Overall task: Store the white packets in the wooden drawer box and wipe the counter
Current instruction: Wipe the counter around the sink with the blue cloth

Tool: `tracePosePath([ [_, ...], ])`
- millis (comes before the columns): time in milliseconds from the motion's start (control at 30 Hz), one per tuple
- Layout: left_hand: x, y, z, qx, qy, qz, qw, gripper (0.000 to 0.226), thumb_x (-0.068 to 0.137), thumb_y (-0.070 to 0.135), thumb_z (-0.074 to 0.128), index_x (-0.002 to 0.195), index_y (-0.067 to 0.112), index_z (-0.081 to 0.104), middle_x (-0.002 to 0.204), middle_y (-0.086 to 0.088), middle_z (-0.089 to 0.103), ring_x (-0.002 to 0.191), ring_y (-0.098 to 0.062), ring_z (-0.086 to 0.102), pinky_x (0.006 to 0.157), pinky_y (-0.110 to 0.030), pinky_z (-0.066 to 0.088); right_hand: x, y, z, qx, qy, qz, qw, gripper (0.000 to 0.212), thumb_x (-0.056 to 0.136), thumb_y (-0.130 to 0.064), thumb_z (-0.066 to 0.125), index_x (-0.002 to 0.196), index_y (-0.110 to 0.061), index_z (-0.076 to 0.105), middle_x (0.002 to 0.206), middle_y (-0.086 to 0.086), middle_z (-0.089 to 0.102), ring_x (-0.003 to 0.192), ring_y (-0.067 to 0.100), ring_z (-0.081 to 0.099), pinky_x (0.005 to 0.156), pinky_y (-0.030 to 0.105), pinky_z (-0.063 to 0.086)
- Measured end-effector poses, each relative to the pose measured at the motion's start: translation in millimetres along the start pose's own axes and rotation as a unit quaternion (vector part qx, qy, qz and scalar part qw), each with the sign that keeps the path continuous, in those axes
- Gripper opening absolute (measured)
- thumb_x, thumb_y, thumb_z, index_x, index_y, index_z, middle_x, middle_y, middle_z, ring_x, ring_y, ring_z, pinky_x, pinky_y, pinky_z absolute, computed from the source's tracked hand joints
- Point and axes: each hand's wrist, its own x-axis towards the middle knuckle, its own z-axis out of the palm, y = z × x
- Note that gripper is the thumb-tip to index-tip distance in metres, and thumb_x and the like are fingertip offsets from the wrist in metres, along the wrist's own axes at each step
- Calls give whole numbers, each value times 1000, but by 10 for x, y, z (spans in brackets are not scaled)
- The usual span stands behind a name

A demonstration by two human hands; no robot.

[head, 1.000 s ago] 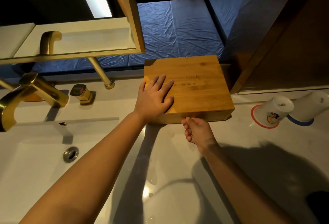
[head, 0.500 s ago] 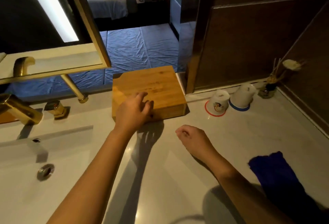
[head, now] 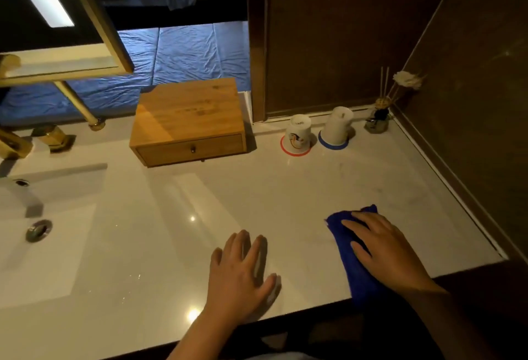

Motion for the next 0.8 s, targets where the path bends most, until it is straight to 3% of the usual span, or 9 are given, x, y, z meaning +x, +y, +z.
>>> tracePosePath([
  [133, -101, 178, 316, -6, -1, -48, 999, 78, 77, 74, 17, 146, 40, 7, 160, 0, 0, 147, -20, -6, 115, -51, -2, -201, 482, 93, -41, -95, -29, 994, 57, 95, -37, 41, 146, -32, 17, 159, -2, 5, 146, 16, 3, 117, 29, 9],
  [267, -122, 240, 470, 2, 42, -63, 997, 77, 79, 71, 19, 147, 37, 10, 157, 2, -7, 143, -16, -14, 114, -53, -6, -210, 675, 170, -27, -153, -77, 985, 69, 91, -43, 48, 147, -35, 8, 159, 0, -5, 146, 18, -3, 118, 33, 8],
  [367, -125, 255, 491, 20, 46, -69, 996, 76, 78, 71, 22, 146, 38, 13, 160, 0, 2, 146, -18, -6, 114, -54, -2, -208, 717, 252, -11, -177, -86, 980, 68, 90, -39, 51, 147, -32, 13, 159, 1, 1, 145, 20, 2, 118, 33, 14],
  [500, -117, 299, 452, 20, 50, -76, 996, 78, 75, 69, 28, 145, 35, 21, 159, -4, 13, 147, -23, 3, 113, -57, 4, -165, 708, 296, 10, -147, -83, 986, 63, 88, -35, 57, 144, -29, 27, 156, 2, 18, 142, 21, 13, 114, 32, 22],
  [667, -101, 266, 428, 29, 33, -74, 996, 80, 76, 71, 26, 146, 36, 15, 160, -3, 8, 147, -22, 0, 114, -56, 1, -206, 503, 355, -42, -84, -58, 994, 47, 91, -28, 51, 136, -29, 39, 144, 3, 36, 130, 23, 32, 97, 33, 42],
  [800, -100, 208, 465, 40, 23, -69, 997, 76, 79, 73, 21, 146, 41, 4, 160, 0, 1, 147, -20, -6, 114, -54, -5, -241, 274, 395, -50, -46, -45, 997, 40, 93, -20, 46, 133, -25, 43, 136, 4, 46, 123, 24, 40, 90, 32, 45],
])
